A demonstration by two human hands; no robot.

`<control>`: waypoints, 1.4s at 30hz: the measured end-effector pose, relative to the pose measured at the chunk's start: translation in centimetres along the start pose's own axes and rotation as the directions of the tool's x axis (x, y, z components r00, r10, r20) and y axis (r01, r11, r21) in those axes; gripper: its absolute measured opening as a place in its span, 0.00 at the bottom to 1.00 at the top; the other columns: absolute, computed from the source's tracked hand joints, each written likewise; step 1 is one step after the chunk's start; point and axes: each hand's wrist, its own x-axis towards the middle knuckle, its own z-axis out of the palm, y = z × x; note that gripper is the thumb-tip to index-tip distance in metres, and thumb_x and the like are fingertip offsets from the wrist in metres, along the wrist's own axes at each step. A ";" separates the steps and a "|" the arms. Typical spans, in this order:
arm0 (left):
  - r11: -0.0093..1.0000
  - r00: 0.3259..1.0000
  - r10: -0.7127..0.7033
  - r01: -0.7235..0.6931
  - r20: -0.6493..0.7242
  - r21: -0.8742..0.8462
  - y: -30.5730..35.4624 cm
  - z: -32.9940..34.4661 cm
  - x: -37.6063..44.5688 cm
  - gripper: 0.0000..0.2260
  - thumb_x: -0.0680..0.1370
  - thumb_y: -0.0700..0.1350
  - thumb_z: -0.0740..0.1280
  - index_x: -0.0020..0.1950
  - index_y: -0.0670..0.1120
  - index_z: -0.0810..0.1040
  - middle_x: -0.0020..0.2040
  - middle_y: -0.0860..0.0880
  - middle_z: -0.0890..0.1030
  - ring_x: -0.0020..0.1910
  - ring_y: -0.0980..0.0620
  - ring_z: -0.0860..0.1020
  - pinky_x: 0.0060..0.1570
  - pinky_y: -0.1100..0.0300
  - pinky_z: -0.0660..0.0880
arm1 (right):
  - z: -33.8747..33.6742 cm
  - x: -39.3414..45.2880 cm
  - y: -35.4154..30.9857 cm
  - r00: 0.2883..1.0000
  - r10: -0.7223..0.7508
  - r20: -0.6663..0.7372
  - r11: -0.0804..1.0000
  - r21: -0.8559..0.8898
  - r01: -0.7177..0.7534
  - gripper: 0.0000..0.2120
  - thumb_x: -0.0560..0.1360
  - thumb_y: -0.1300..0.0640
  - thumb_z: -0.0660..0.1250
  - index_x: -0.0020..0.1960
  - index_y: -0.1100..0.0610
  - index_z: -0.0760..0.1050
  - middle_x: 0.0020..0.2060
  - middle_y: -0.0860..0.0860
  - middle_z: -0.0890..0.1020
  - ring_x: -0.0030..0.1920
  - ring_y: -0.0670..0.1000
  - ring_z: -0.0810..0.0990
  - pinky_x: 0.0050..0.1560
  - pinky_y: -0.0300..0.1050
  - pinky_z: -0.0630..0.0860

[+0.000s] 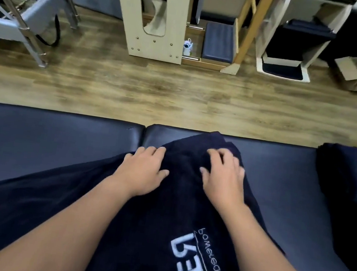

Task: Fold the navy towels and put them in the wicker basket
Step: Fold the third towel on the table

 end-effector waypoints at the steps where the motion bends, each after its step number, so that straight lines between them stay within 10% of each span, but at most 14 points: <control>1: 1.000 1.000 -0.007 0.007 0.016 0.019 1.4 0.2 1.0 0.27 0.82 0.61 0.59 0.76 0.50 0.61 0.71 0.49 0.68 0.70 0.44 0.65 0.65 0.42 0.67 | -0.1 -1.7 0.8 1.000 -0.007 0.002 1.000 0.021 0.007 0.24 0.75 0.49 0.71 0.69 0.53 0.73 0.67 0.53 0.73 0.66 0.57 0.72 0.63 0.58 0.70; 6: 0.998 0.999 -0.018 0.016 0.045 0.053 5.8 0.2 4.9 0.28 0.78 0.66 0.63 0.70 0.50 0.67 0.66 0.47 0.71 0.68 0.43 0.65 0.64 0.40 0.66 | -0.7 -8.8 4.4 0.997 0.049 -0.064 0.997 0.065 -0.045 0.18 0.76 0.53 0.72 0.64 0.53 0.77 0.65 0.49 0.76 0.67 0.52 0.74 0.63 0.55 0.71; 12: 0.987 0.996 -0.038 0.050 0.085 -0.152 10.0 0.5 8.9 0.21 0.77 0.60 0.70 0.62 0.50 0.72 0.59 0.52 0.77 0.63 0.46 0.73 0.57 0.46 0.66 | -1.7 -15.1 9.6 0.859 0.510 -0.037 0.860 0.047 -0.509 0.13 0.74 0.54 0.71 0.58 0.54 0.79 0.49 0.52 0.82 0.51 0.60 0.78 0.48 0.57 0.75; 16: 0.935 0.994 -0.010 0.047 0.105 -0.350 11.2 0.0 10.8 0.09 0.77 0.47 0.73 0.55 0.45 0.79 0.51 0.50 0.81 0.57 0.46 0.78 0.60 0.48 0.75 | -1.6 -17.7 10.9 0.878 0.479 -0.003 0.870 0.135 -0.474 0.08 0.74 0.47 0.72 0.49 0.49 0.79 0.46 0.45 0.79 0.48 0.55 0.75 0.47 0.52 0.69; 21: 0.635 0.987 -0.079 0.156 0.137 -0.757 11.1 -1.1 11.8 0.05 0.77 0.36 0.72 0.48 0.42 0.76 0.45 0.44 0.81 0.43 0.45 0.80 0.48 0.52 0.77 | -2.9 -17.3 12.8 0.901 0.399 0.169 0.822 0.370 -0.433 0.08 0.77 0.41 0.68 0.47 0.44 0.74 0.49 0.36 0.74 0.53 0.44 0.67 0.54 0.47 0.60; 24: 0.664 0.961 -0.019 0.218 0.275 -0.715 11.9 -1.5 11.7 0.04 0.78 0.41 0.74 0.47 0.41 0.81 0.42 0.47 0.87 0.38 0.48 0.85 0.44 0.52 0.82 | -3.2 -16.9 13.6 0.897 0.372 0.240 0.804 0.400 -0.440 0.10 0.76 0.44 0.69 0.56 0.42 0.76 0.50 0.34 0.74 0.55 0.44 0.68 0.59 0.50 0.63; 29: 0.664 0.987 -0.154 0.135 0.043 -0.735 12.2 -1.0 13.4 0.13 0.82 0.44 0.68 0.38 0.43 0.78 0.29 0.50 0.80 0.31 0.48 0.78 0.33 0.59 0.74 | -4.2 -16.1 14.1 0.860 0.481 0.173 0.856 0.118 -0.503 0.13 0.77 0.39 0.65 0.45 0.47 0.78 0.39 0.42 0.75 0.53 0.54 0.75 0.48 0.50 0.66; 33: 0.981 0.991 -0.046 0.021 -0.128 -0.193 11.5 0.5 14.7 0.07 0.83 0.46 0.63 0.53 0.44 0.78 0.49 0.43 0.80 0.53 0.38 0.77 0.56 0.44 0.75 | -4.6 -14.4 13.2 0.792 0.573 0.211 0.808 0.014 -0.589 0.20 0.77 0.33 0.61 0.53 0.49 0.73 0.49 0.49 0.79 0.55 0.57 0.77 0.51 0.53 0.74; 35: 0.998 0.996 0.056 -0.055 -0.066 0.015 12.1 0.5 14.9 0.21 0.78 0.39 0.62 0.71 0.49 0.68 0.67 0.41 0.71 0.67 0.37 0.68 0.64 0.38 0.69 | -4.2 -13.9 12.4 0.779 0.574 0.253 0.795 0.057 -0.604 0.23 0.76 0.32 0.62 0.58 0.50 0.71 0.53 0.50 0.78 0.58 0.57 0.76 0.53 0.52 0.75; 39: 0.830 0.895 0.358 -0.436 0.267 0.349 14.6 -1.7 14.5 0.39 0.71 0.37 0.63 0.78 0.64 0.59 0.82 0.54 0.53 0.79 0.43 0.52 0.70 0.32 0.54 | -4.0 -13.6 12.0 0.741 0.591 0.318 0.759 0.091 -0.645 0.26 0.75 0.33 0.65 0.64 0.50 0.73 0.58 0.50 0.75 0.62 0.54 0.73 0.58 0.49 0.73; 42: 0.640 0.833 0.464 -0.551 0.303 0.535 15.5 -2.0 14.7 0.30 0.74 0.38 0.64 0.73 0.59 0.67 0.74 0.55 0.68 0.69 0.49 0.65 0.65 0.39 0.59 | -4.4 -13.0 12.1 0.745 0.576 0.337 0.764 0.102 -0.637 0.18 0.76 0.38 0.68 0.55 0.50 0.74 0.53 0.50 0.77 0.57 0.55 0.76 0.51 0.47 0.72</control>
